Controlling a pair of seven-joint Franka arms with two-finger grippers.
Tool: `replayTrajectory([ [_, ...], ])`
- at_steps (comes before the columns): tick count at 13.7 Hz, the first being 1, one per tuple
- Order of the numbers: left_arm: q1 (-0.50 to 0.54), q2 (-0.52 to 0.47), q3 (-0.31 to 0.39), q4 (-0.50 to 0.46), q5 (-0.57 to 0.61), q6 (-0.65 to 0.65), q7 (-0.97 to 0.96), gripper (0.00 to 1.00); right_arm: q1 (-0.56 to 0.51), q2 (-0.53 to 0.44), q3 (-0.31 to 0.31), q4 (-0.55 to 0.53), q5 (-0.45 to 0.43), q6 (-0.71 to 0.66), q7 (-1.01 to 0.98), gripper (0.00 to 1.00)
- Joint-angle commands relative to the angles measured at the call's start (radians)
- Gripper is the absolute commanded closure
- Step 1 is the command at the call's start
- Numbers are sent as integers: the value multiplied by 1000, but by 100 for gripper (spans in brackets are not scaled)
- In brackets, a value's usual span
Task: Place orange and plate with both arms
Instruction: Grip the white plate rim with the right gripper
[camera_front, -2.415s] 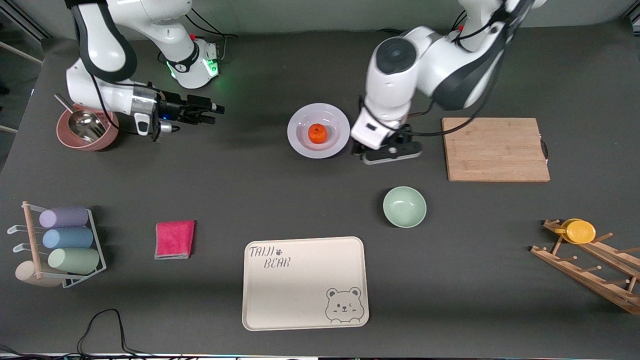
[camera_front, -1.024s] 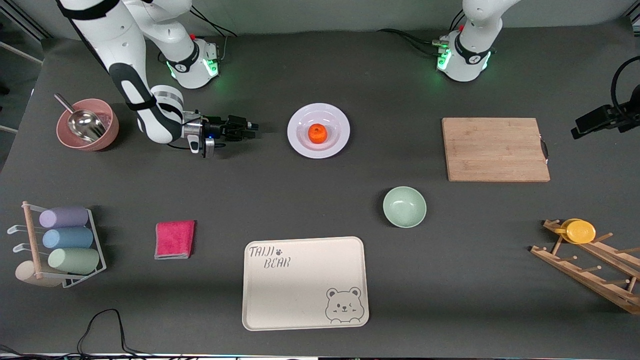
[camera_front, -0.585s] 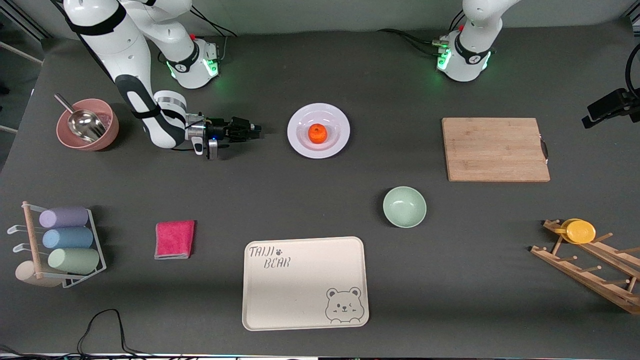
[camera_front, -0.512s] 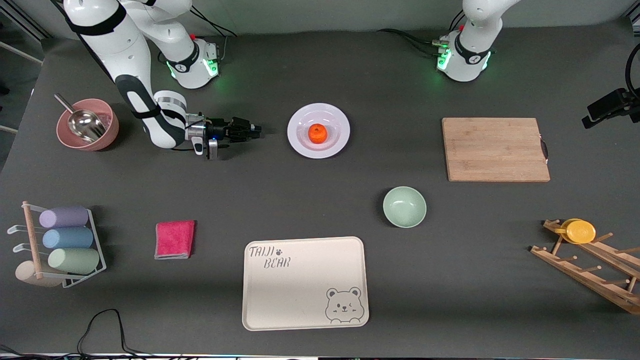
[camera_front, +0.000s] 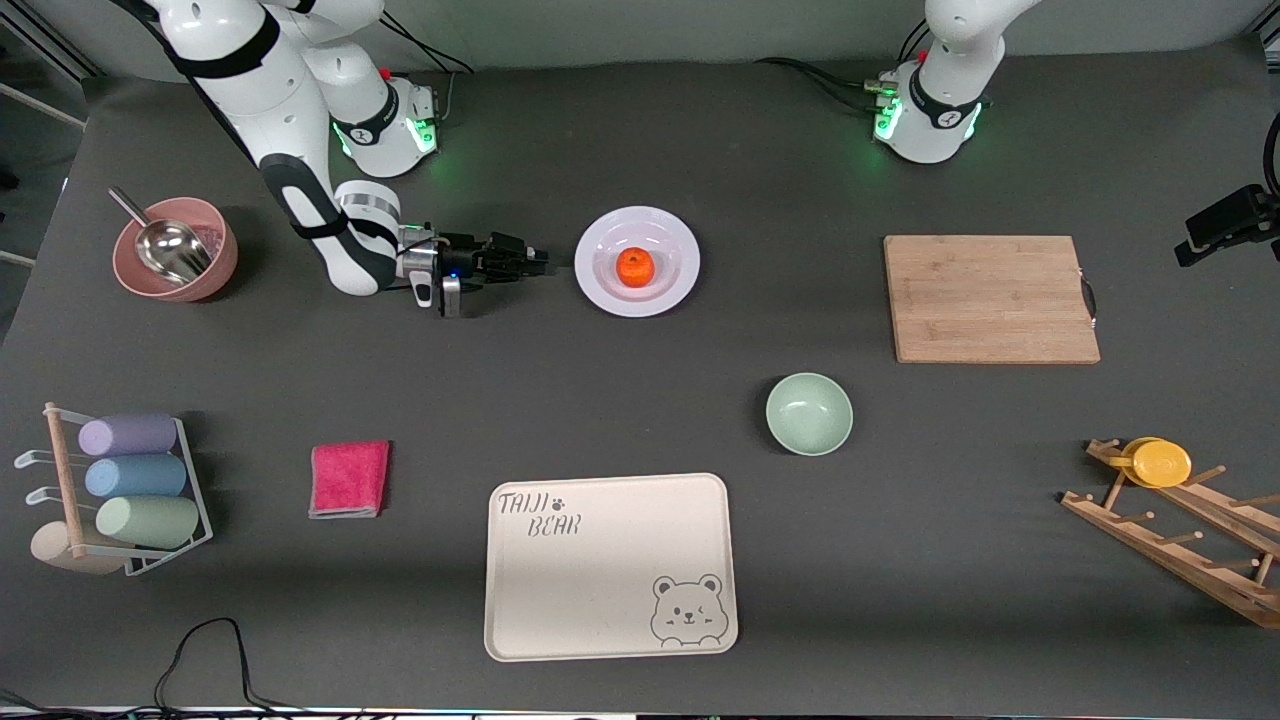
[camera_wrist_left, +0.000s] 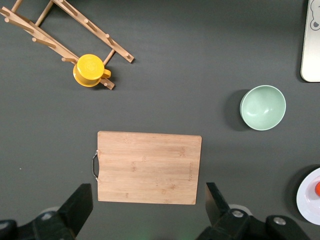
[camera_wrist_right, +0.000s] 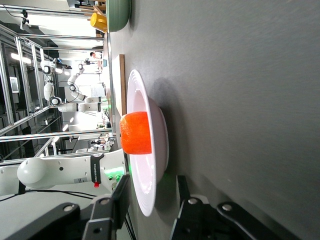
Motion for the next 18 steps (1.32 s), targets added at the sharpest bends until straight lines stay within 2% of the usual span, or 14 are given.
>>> replayTrajectory([
  [1, 8, -2, 1, -8, 1, 20, 24, 0, 48, 42, 13, 29, 100, 7, -58, 56],
  [4, 8, 9, -1, -9, 4, 23, 24, 0, 114, 65, 19, 60, 194, 35, -62, 56],
  [9, 6, 9, -1, -29, 10, 38, 4, 0, 125, 79, 103, 101, 294, 85, -62, 57],
  [11, 6, 9, -1, -29, 9, 41, 4, 0, 125, 79, 106, 101, 302, 85, -62, 82],
  [12, 3, 7, -1, -29, 10, 44, 4, 0, 125, 79, 106, 101, 302, 85, -62, 98],
  [16, 6, 16, -1, -29, 9, 59, 2, 0, 113, 65, 105, 101, 302, 72, -58, 100],
  [18, 6, 18, -1, -28, 7, 59, 2, 0, 82, 16, 105, 94, 297, 49, -41, 100],
])
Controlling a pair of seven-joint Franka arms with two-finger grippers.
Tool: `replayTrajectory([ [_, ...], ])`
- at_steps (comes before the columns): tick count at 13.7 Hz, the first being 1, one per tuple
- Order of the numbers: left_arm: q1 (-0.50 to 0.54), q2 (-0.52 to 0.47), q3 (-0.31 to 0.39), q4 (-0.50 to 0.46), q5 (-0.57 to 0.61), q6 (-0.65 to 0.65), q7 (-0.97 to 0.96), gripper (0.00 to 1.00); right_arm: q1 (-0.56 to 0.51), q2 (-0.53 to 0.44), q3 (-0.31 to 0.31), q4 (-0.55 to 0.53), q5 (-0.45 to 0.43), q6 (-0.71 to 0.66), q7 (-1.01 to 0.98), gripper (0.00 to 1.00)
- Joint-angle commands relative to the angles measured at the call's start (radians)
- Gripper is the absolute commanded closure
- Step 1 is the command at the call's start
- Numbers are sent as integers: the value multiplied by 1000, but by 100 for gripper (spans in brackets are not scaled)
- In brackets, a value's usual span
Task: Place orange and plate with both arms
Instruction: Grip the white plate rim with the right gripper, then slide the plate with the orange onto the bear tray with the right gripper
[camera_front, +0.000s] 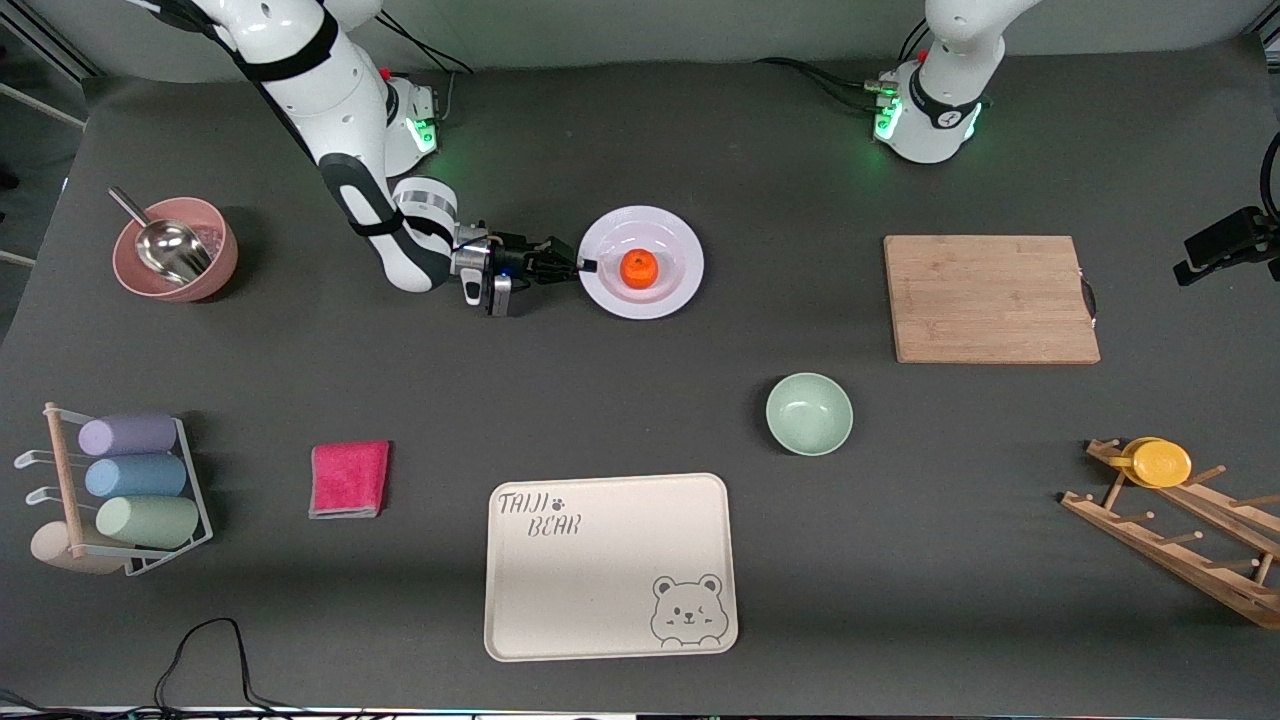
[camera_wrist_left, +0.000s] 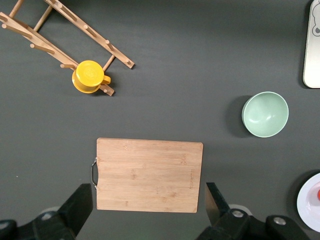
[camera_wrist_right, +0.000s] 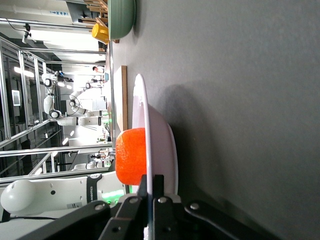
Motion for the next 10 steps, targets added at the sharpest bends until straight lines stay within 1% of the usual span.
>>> replayTrajectory([
  [1, 4, -5, -2, -8, 4, 12, 1, 0, -41, -85, 3, -9, 15, -25, 7, 100],
  [3, 4, -5, -2, -8, 4, 14, 1, 0, -49, -154, 3, -17, -2, -25, 72, 100],
  [5, 2, -5, -3, -6, 3, 18, 1, 0, -73, -202, 2, -17, -40, -25, 127, 100],
  [8, 1, -5, -2, -9, -4, 29, -2, 0, -141, -248, 2, -9, -137, -25, 205, 100],
  [10, -6, -7, -6, -9, -1, 29, -94, 0, -175, -242, -1, 30, -181, -25, 237, 100],
])
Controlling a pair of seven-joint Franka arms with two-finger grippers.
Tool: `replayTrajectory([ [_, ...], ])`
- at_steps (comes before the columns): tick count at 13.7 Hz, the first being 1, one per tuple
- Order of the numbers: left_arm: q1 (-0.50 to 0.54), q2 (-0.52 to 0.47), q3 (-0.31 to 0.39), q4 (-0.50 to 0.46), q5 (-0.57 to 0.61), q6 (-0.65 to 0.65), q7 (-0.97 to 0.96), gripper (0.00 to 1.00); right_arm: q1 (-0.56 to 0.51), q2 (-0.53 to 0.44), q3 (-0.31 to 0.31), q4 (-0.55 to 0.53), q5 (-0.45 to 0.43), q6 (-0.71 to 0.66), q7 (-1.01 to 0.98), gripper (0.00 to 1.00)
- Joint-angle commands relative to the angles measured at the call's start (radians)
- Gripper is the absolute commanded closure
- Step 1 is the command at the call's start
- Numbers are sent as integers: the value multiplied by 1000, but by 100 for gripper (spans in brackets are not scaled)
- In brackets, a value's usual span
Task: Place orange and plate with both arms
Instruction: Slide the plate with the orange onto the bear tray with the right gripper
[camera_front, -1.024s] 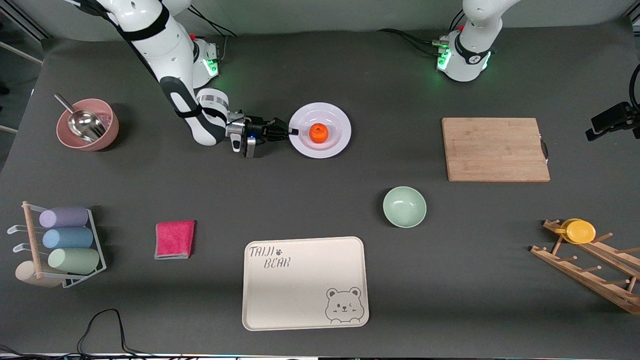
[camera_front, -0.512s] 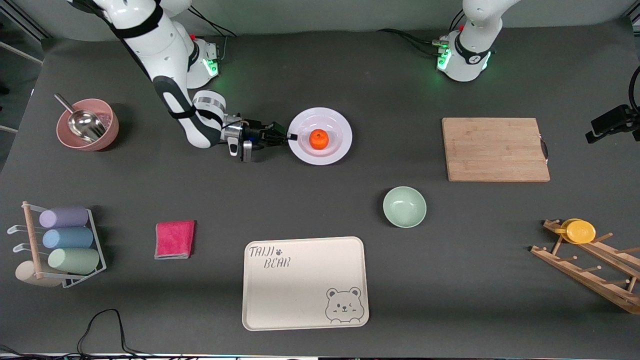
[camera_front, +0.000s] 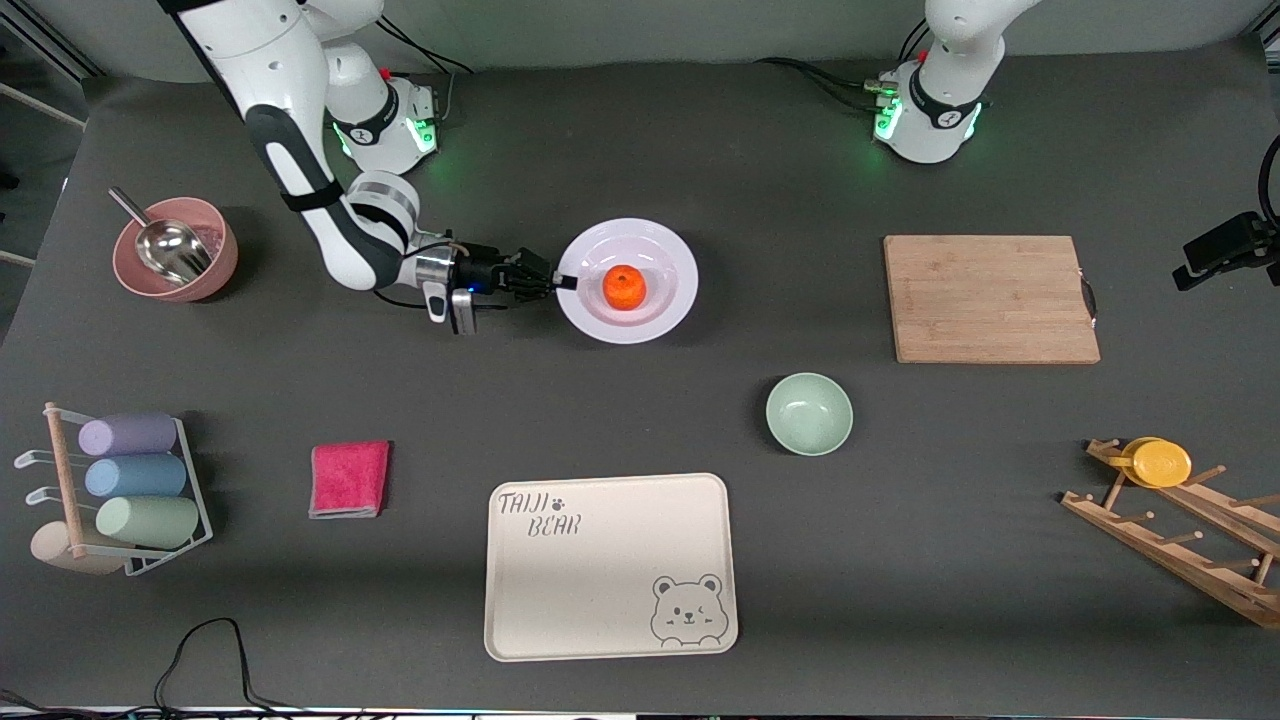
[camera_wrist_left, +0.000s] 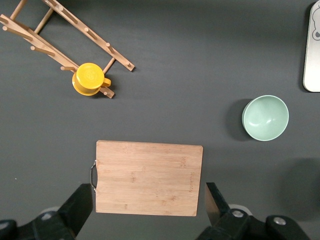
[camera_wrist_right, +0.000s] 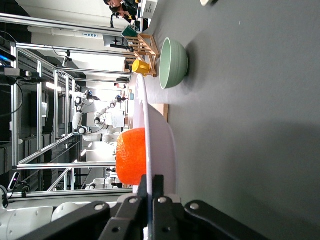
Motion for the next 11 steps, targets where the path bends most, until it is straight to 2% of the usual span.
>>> replayTrajectory([
  [1, -10, -10, -12, -4, 8, 11, -107, 0, -30, -19, -4, 55, -59, -9, 90, 100],
  [3, -15, -11, -14, -6, 9, 11, -103, 0, -34, 30, -18, 150, -70, -6, 143, 100],
  [5, -13, -9, -14, -6, 8, 8, -101, 0, -30, 113, -53, 292, -130, -6, 216, 100],
  [9, -15, -12, -14, -6, 9, 0, -101, 0, -25, 343, -130, 666, -259, -8, 376, 100],
  [11, -16, -20, -14, -6, 9, -9, -101, 0, -24, 476, -154, 876, -268, -8, 452, 100],
])
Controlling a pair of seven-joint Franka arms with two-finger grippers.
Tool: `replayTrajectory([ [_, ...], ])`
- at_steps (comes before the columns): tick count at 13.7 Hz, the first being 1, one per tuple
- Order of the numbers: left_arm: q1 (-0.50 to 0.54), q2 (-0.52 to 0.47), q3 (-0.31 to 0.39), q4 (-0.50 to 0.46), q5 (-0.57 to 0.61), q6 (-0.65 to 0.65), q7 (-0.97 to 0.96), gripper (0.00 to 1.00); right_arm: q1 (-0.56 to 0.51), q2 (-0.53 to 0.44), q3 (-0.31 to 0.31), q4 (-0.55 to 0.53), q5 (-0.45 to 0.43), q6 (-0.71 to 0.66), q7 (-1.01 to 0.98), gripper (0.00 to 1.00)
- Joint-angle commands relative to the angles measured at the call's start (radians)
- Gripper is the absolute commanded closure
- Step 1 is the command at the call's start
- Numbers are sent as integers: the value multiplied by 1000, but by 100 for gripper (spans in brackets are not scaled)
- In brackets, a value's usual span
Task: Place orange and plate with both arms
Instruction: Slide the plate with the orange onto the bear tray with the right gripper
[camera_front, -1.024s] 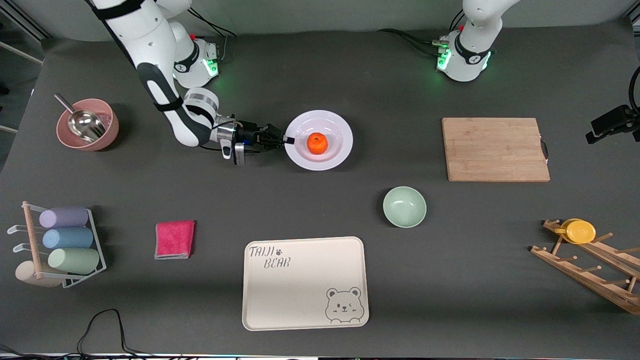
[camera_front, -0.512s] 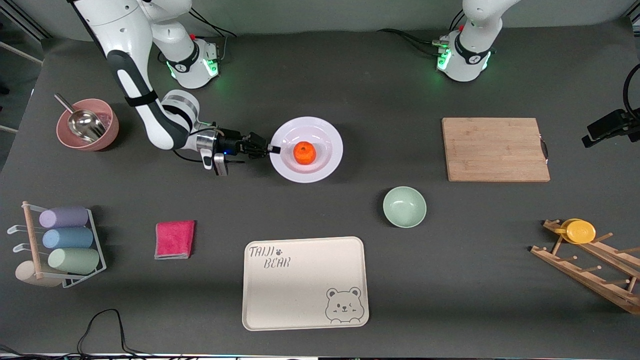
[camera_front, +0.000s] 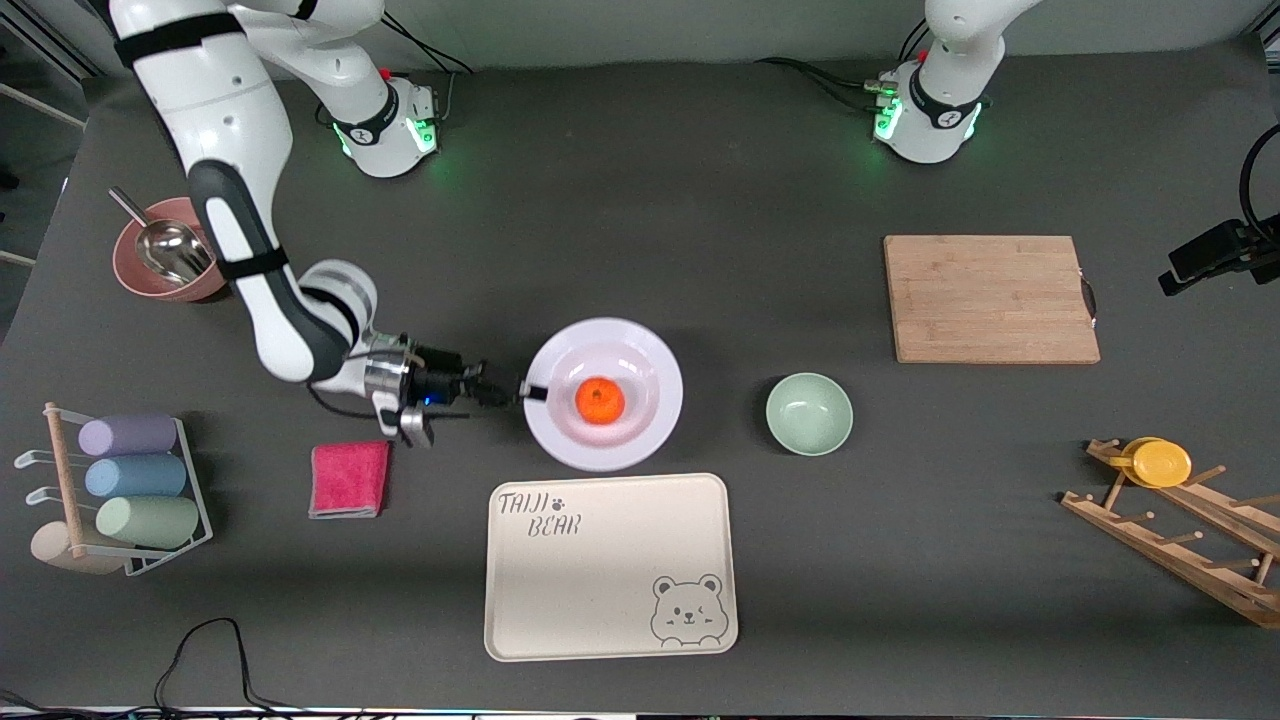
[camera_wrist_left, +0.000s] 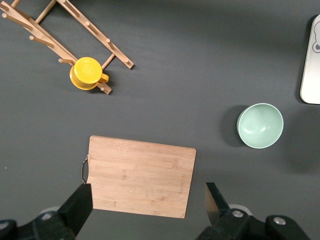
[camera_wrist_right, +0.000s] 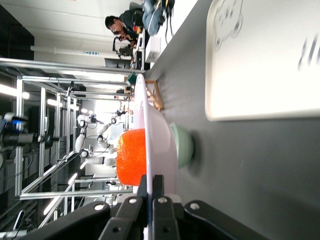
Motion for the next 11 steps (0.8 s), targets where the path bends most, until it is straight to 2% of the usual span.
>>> replayTrajectory([
  [1, -10, -22, 2, -6, 9, -11, -17, 0, 12, 220, -28, 341, -36, -12, 152, 100],
  [3, -16, -23, 2, -5, 9, -23, -17, 0, 23, 335, -42, 527, -46, -11, 231, 100],
  [6, -15, -23, 3, -6, 9, -23, -17, 0, 58, 468, -144, 744, -52, -12, 311, 100],
  [11, -16, -28, 3, -11, 7, -21, -17, 0, 58, 596, -149, 887, -43, 0, 323, 100],
])
